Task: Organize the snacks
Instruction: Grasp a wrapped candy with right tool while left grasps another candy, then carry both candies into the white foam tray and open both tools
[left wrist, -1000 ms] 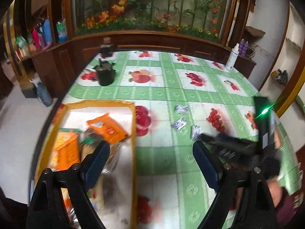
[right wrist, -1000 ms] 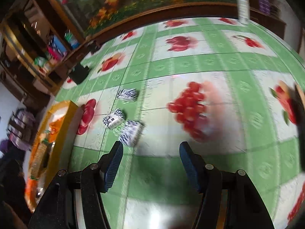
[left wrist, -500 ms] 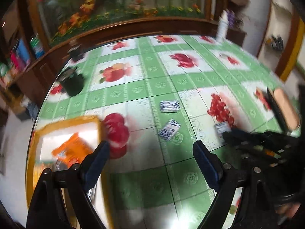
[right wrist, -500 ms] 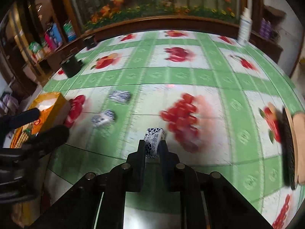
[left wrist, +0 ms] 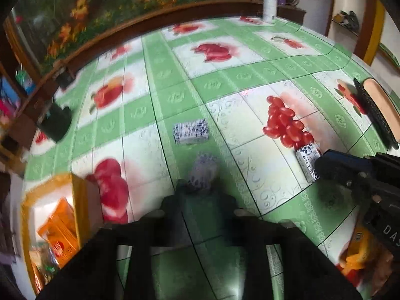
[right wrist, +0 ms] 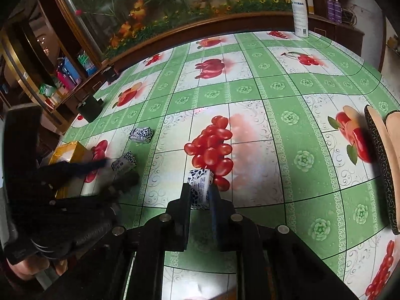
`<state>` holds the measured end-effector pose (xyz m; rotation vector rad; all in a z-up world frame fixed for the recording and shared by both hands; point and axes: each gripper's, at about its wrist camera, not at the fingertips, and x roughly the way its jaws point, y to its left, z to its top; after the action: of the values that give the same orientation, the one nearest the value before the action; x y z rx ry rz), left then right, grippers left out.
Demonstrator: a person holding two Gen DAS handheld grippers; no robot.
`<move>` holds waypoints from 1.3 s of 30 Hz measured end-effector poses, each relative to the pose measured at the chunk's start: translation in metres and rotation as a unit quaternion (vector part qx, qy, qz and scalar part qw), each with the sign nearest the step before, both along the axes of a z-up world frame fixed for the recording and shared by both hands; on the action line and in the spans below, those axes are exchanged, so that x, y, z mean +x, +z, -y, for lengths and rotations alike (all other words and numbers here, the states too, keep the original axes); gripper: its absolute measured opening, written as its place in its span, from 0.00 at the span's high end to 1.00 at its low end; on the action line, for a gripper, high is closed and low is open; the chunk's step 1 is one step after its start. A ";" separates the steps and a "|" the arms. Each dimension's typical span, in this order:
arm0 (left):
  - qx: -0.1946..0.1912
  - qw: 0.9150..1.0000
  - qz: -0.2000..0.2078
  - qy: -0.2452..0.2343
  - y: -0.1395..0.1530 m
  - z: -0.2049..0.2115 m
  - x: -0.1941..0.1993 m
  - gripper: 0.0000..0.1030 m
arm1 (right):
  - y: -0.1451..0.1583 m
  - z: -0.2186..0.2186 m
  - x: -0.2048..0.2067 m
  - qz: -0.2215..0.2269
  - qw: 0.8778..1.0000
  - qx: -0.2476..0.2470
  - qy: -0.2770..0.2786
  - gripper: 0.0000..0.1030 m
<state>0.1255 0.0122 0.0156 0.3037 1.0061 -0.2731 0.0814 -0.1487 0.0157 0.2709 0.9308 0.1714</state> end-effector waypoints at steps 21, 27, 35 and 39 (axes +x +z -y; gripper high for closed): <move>-0.130 0.985 0.076 0.089 0.087 -0.091 -0.128 0.82 | 0.029 0.051 -0.021 0.070 0.985 0.151 -0.034 0.97; -0.135 0.980 0.089 0.113 0.089 -0.111 -0.162 0.82 | 0.011 0.027 -0.003 0.017 0.997 0.073 -0.018 0.95; -0.156 0.969 0.088 0.169 0.083 -0.151 -0.190 0.82 | -0.002 0.006 0.010 -0.010 1.000 0.025 -0.005 0.86; -0.164 0.964 0.085 0.192 0.076 -0.170 -0.202 0.82 | 0.005 0.006 0.009 0.004 0.999 0.038 -0.020 0.35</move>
<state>-0.0767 0.1819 0.0921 -0.1690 0.8133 -0.0556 0.0904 -0.1544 0.0203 0.3583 0.9123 0.1712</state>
